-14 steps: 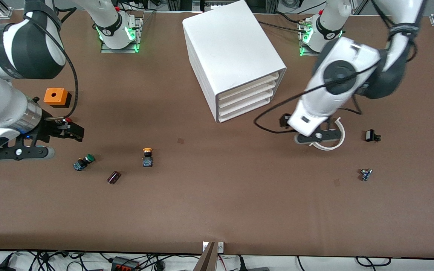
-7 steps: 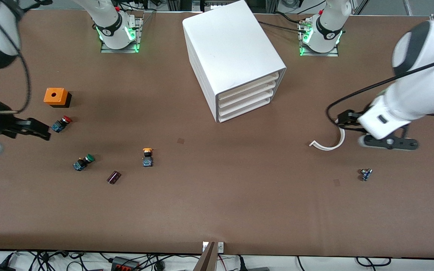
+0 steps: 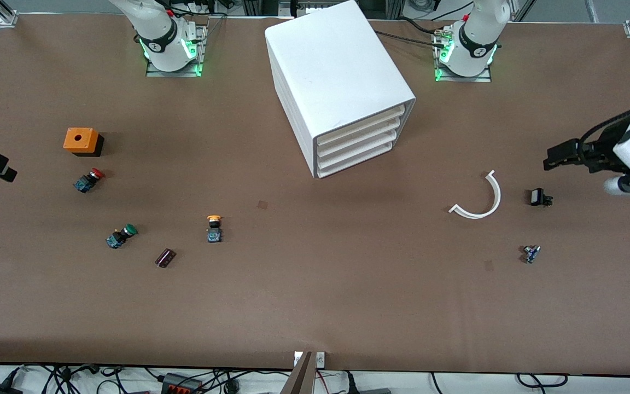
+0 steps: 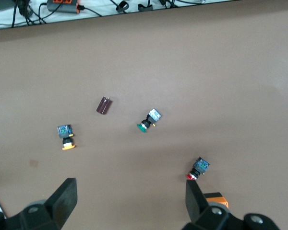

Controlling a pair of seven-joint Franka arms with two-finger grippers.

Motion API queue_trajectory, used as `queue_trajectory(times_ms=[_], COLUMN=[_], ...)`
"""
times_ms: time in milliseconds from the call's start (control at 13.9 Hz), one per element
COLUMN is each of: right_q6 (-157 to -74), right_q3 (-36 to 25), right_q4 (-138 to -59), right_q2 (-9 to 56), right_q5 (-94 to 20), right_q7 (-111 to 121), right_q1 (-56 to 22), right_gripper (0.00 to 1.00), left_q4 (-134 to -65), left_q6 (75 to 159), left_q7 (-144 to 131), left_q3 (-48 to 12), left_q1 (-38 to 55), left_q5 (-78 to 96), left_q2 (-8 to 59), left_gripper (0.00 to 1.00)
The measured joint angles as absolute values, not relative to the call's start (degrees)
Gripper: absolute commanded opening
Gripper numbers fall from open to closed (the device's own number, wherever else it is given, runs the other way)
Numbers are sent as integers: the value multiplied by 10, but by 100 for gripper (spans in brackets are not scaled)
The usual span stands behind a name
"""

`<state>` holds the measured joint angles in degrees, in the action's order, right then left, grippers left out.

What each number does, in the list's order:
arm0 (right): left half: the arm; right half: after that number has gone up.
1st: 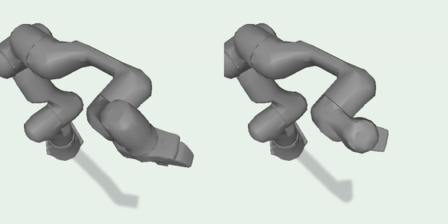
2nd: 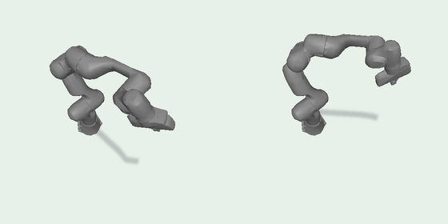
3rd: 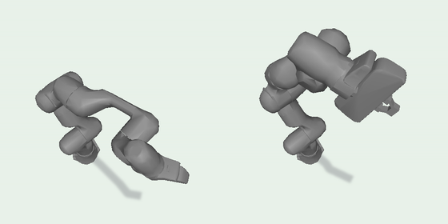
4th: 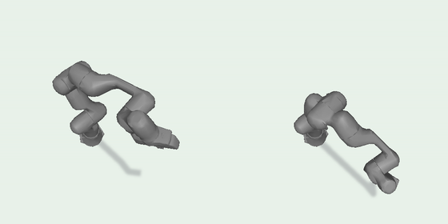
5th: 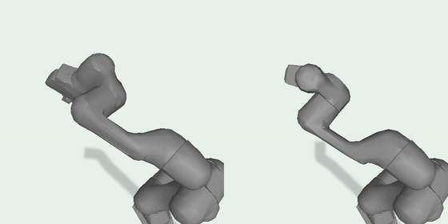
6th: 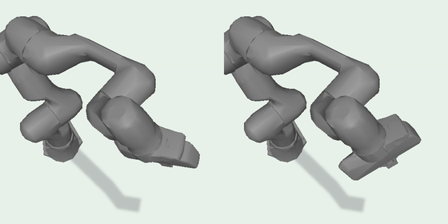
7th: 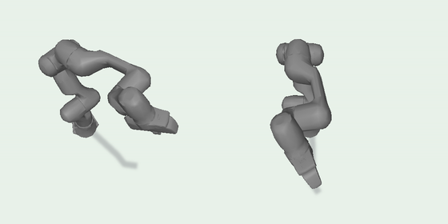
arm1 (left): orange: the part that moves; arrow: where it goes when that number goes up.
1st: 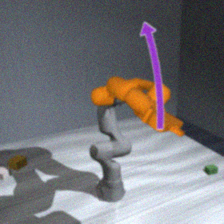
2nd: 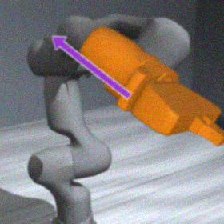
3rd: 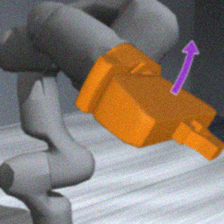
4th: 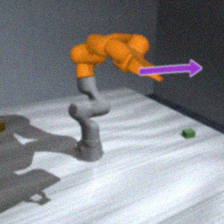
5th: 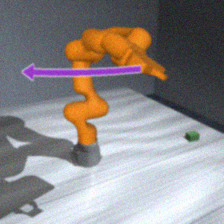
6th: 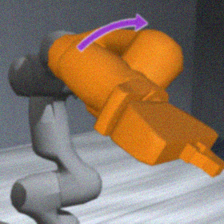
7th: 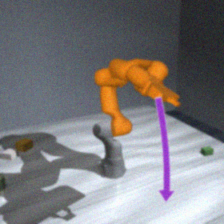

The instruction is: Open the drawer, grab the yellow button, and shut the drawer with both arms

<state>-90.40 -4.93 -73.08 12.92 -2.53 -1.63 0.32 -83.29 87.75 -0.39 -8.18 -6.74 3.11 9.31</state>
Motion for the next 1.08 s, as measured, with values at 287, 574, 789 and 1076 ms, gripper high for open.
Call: queue_trajectory(times_ms=[287, 574, 789, 1076], right_q6=[-886, -949, -958, -964], right_q3=[-44, -43, -42, -39], right_q4=[-752, -870, -914, -915], right_q2=[117, 52, 17, 14], right_q5=[-6, -3, -3, -3], right_q7=[-6, -2, -1, 0], right_q1=[3, 3, 3, 3], right_gripper=[100, 100, 100, 100], left_q4=[-946, -1008, -1011, -1011], left_q6=[971, 994, 993, 989], left_q7=[-6, -5, -4, -4], left_q3=[-27, -13, -19, -31], left_q1=[3, 22, 23, 24], left_q5=[29, 22, 7, -2], left_q2=[2, -34, -34, -34], left_gripper=[100, 100, 100, 100])
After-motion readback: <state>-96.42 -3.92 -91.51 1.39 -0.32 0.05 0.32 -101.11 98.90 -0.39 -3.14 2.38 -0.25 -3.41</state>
